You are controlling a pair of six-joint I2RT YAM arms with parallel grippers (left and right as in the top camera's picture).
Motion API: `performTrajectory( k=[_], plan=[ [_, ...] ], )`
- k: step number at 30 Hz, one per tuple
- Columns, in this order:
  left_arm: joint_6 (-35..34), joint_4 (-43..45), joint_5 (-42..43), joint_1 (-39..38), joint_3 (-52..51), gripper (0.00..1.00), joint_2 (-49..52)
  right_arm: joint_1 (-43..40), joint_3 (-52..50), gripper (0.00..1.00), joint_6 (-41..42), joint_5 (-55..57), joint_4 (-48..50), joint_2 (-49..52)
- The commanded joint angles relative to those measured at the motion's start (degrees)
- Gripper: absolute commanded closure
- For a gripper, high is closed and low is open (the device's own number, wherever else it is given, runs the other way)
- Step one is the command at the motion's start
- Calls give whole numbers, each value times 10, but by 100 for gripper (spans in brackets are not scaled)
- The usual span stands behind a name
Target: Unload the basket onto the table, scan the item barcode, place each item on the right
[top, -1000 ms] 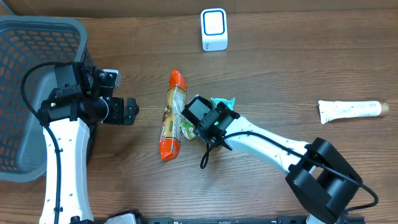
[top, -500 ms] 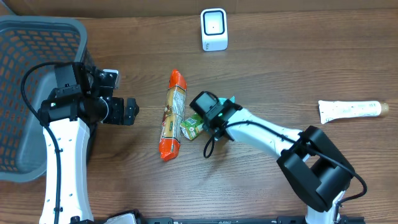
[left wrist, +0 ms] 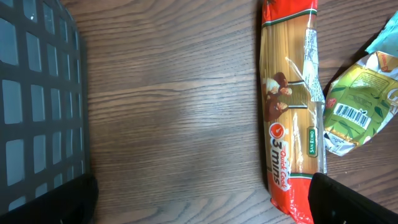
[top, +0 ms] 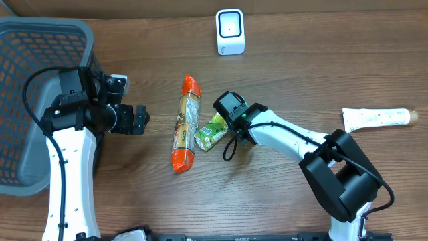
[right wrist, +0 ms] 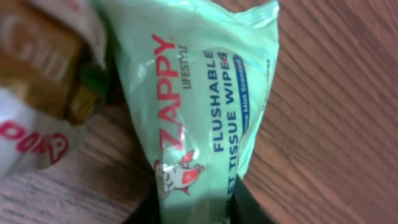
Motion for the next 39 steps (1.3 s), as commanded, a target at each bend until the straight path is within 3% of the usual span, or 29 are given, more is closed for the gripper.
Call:
performTrajectory(
  k=[1,6,10,17,22,32,33,36,39],
  plan=[
    [11,0,7,-3,10,0,2,3,6,96,25,-23,-30,8],
    [11,0,7,-3,10,0,2,-5,39,96,61,-80,-89,-33],
    [11,0,7,-3,10,0,2,-36,56,96,61,-220,-111,-75],
    [11,0,7,-3,10,1,2,-163,36,96,43,-570,-112,-81],
    [11,0,7,-3,10,0,2,-226,-7,96,44,-679,-91,-63],
    [11,0,7,-3,10,1,2,-265,-44,94,44,-704,-63,3],
    [11,0,7,-3,10,1,2,-265,-44,91,47,-692,-59,8],
    [11,0,7,-3,10,0,2,-268,-44,68,49,-643,-53,13],
    [11,0,7,-3,10,0,2,-276,-37,63,49,-588,-59,13]
  ],
)
